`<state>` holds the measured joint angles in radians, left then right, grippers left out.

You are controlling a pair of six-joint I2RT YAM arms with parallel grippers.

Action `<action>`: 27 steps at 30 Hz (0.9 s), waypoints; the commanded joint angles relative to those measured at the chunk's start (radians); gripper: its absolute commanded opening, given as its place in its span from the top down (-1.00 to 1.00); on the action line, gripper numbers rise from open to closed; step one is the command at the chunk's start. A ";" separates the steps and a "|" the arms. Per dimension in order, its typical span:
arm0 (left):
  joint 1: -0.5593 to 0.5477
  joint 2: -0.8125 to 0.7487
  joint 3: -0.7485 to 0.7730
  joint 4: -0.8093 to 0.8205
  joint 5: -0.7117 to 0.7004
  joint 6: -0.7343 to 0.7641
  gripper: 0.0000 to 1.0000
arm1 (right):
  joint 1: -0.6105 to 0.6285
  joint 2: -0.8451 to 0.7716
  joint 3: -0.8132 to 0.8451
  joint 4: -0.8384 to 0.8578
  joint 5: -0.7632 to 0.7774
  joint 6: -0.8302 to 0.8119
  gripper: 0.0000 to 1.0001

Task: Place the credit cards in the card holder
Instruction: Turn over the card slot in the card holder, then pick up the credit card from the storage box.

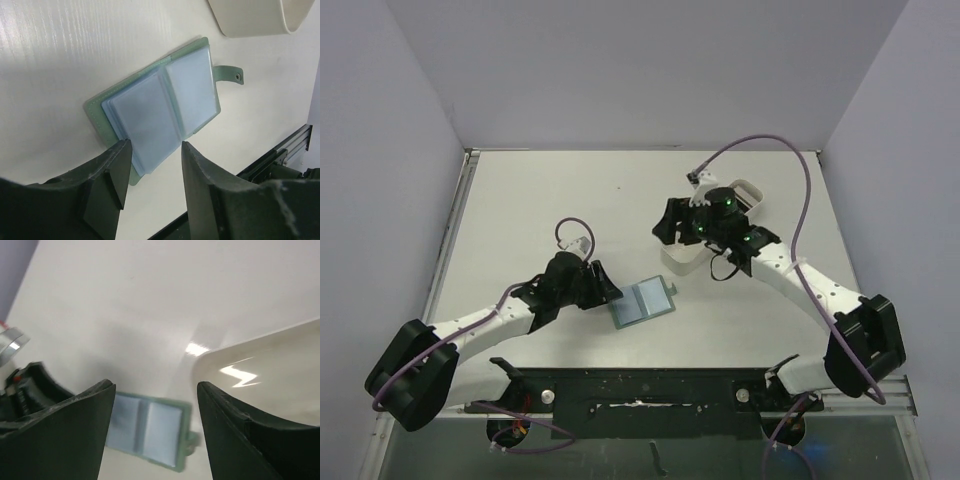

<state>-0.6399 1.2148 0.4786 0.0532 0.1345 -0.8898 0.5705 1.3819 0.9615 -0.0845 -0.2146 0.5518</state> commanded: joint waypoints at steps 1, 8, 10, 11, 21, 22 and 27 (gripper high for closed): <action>0.004 -0.012 0.062 0.012 0.031 0.072 0.04 | -0.117 0.011 0.138 -0.260 0.188 -0.299 -0.34; 0.004 -0.001 0.097 -0.016 0.099 0.132 -0.29 | -0.282 0.201 0.308 -0.356 0.325 -0.515 -0.30; 0.004 0.006 0.112 -0.034 0.111 0.152 -0.33 | -0.312 0.254 0.352 -0.353 0.361 -0.559 -0.24; 0.004 0.006 0.118 -0.044 0.116 0.161 -0.35 | -0.326 0.279 0.371 -0.348 0.373 -0.577 -0.20; 0.020 -0.007 0.108 -0.047 0.121 0.179 -0.39 | -0.356 0.495 0.525 -0.342 0.496 -0.786 -0.08; 0.023 -0.011 0.103 -0.041 0.122 0.178 -0.39 | -0.359 0.506 0.533 -0.336 0.498 -0.801 -0.07; 0.034 -0.014 0.092 -0.028 0.130 0.173 -0.39 | -0.366 0.564 0.579 -0.332 0.526 -0.843 -0.06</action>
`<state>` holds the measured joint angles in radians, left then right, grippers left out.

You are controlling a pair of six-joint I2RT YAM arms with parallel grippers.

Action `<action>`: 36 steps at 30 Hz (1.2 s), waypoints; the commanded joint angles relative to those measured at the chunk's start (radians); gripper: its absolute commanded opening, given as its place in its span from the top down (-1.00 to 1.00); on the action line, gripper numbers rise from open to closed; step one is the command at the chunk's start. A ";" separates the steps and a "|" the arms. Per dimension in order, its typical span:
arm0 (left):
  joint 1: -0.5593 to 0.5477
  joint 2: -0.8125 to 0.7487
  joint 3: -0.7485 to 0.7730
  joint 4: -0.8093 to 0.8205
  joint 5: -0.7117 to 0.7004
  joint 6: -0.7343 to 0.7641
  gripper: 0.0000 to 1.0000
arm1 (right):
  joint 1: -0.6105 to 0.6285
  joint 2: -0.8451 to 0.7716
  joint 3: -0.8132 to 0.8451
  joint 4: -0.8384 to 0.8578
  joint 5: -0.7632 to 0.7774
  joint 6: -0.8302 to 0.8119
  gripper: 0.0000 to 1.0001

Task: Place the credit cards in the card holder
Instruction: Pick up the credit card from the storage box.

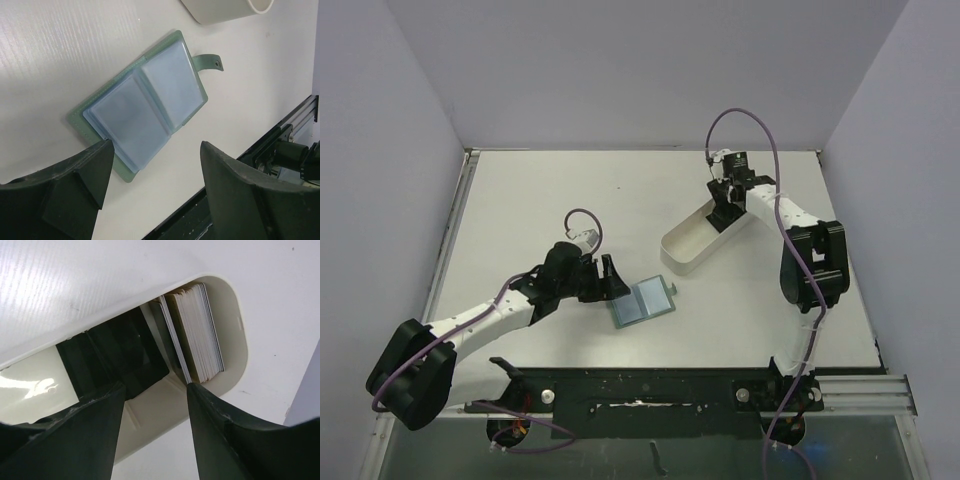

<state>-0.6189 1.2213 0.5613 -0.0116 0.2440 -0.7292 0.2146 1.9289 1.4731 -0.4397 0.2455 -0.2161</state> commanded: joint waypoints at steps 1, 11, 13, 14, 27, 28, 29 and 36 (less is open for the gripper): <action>0.017 -0.018 0.009 0.038 0.023 0.013 -0.39 | -0.009 0.025 0.068 0.033 0.087 -0.079 -0.06; 0.022 -0.017 -0.010 0.048 0.031 -0.001 -0.39 | -0.017 0.077 0.051 0.128 0.111 -0.117 -0.04; 0.023 -0.024 -0.011 0.045 0.027 0.000 -0.39 | -0.018 0.089 0.059 0.133 0.125 -0.126 0.00; 0.023 -0.027 -0.012 0.042 0.024 0.000 -0.39 | -0.018 0.093 0.064 0.137 0.138 -0.131 0.02; 0.025 -0.037 -0.029 0.047 0.023 -0.012 -0.38 | -0.025 0.100 0.052 0.196 0.191 -0.177 0.48; 0.026 -0.038 -0.030 0.047 0.025 -0.014 -0.38 | -0.026 0.099 0.050 0.200 0.195 -0.181 0.52; 0.026 -0.039 -0.031 0.047 0.027 -0.014 -0.38 | -0.027 0.098 0.047 0.203 0.198 -0.185 0.57; 0.028 -0.043 -0.033 0.044 0.023 -0.011 -0.38 | -0.032 0.074 0.044 0.205 0.173 -0.185 0.85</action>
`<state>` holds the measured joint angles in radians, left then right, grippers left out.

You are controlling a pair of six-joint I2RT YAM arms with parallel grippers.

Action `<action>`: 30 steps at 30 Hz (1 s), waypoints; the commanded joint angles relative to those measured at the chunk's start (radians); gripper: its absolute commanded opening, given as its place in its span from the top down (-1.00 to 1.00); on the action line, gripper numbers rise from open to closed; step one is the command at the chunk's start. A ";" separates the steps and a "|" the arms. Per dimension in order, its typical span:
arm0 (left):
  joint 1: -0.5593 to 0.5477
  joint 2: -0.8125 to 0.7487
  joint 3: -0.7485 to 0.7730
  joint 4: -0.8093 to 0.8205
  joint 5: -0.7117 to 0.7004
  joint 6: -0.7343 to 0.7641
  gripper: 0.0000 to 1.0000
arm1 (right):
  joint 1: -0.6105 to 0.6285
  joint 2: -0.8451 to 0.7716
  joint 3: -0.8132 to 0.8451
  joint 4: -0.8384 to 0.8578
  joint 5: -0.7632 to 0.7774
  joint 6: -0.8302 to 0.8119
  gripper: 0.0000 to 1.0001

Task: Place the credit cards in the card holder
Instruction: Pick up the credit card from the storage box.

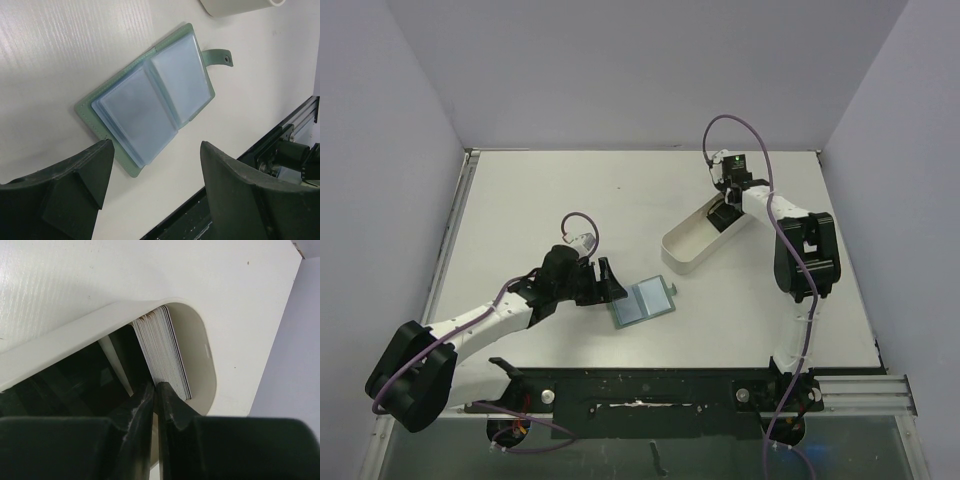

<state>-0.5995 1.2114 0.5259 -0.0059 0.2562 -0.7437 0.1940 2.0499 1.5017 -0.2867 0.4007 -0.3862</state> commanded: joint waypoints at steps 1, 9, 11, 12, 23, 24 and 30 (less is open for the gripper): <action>0.008 -0.033 0.002 0.038 0.010 0.004 -0.38 | -0.011 -0.051 0.015 0.052 0.015 -0.012 0.89; 0.008 -0.021 -0.010 0.037 0.002 0.001 -0.38 | -0.008 -0.074 0.057 -0.012 0.013 0.010 1.00; 0.008 -0.022 -0.011 0.035 0.001 0.000 -0.37 | -0.007 -0.084 0.063 -0.029 0.013 0.024 1.00; 0.009 -0.025 -0.012 0.035 0.002 -0.002 -0.37 | -0.007 -0.092 0.062 -0.034 0.011 0.030 1.00; 0.008 -0.038 -0.024 0.034 0.000 -0.010 -0.36 | -0.007 -0.127 0.061 -0.085 -0.022 0.048 0.85; 0.007 -0.039 -0.025 0.034 0.001 -0.011 -0.37 | -0.007 -0.125 0.060 -0.087 -0.024 0.047 0.84; 0.009 -0.055 -0.032 0.029 0.004 -0.014 -0.37 | -0.023 -0.123 0.044 -0.079 -0.103 0.026 1.00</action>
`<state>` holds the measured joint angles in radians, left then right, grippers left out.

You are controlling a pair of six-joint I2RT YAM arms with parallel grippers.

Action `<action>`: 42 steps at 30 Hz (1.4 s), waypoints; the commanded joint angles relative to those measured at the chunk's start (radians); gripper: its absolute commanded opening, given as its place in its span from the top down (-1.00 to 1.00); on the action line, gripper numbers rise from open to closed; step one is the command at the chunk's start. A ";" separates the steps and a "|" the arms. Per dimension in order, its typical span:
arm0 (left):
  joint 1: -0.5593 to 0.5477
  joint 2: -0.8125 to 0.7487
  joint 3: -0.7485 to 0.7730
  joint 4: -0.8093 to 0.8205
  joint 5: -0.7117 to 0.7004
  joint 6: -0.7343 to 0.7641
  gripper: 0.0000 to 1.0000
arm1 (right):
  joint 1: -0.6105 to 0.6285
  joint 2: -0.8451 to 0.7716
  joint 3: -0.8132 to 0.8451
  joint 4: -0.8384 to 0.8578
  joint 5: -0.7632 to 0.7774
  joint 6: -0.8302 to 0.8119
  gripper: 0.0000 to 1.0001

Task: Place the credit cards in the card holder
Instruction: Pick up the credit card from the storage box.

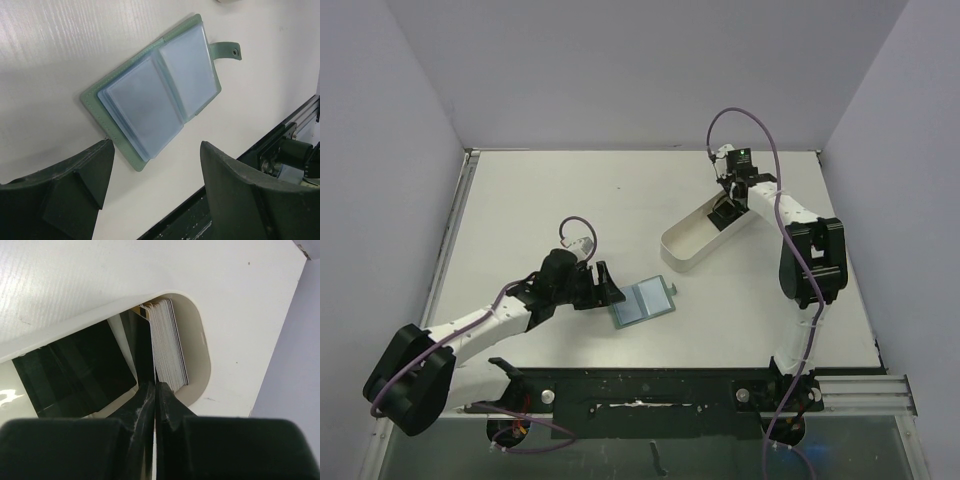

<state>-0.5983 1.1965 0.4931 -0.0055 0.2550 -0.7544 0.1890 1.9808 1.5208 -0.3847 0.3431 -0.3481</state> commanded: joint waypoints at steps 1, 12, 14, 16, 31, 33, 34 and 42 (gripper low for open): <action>0.008 -0.043 0.001 0.027 0.003 -0.003 -0.36 | -0.022 -0.053 0.025 0.021 -0.050 -0.011 1.00; 0.007 -0.039 0.005 0.027 0.001 -0.002 -0.37 | -0.045 -0.028 0.035 0.045 -0.048 -0.014 0.80; 0.007 -0.040 0.005 0.028 0.001 -0.001 -0.36 | -0.051 -0.023 0.043 0.033 -0.058 -0.025 1.00; 0.007 -0.040 0.005 0.029 0.001 0.000 -0.36 | -0.057 -0.034 0.041 0.028 -0.119 -0.036 1.00; 0.005 -0.032 0.012 0.039 0.006 -0.005 -0.37 | -0.060 -0.071 0.041 0.026 -0.119 -0.005 0.79; 0.005 -0.032 0.012 0.039 0.008 -0.005 -0.36 | -0.061 -0.066 0.042 0.020 -0.116 -0.013 1.00; 0.005 -0.033 0.013 0.040 0.009 -0.006 -0.36 | -0.062 -0.067 0.040 0.020 -0.121 -0.017 1.00; 0.006 -0.034 0.020 0.038 0.009 -0.004 -0.36 | -0.062 -0.096 0.059 0.013 -0.125 -0.016 1.00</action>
<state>-0.5983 1.1755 0.4885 -0.0055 0.2554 -0.7555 0.1364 1.9678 1.5242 -0.3832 0.2131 -0.3595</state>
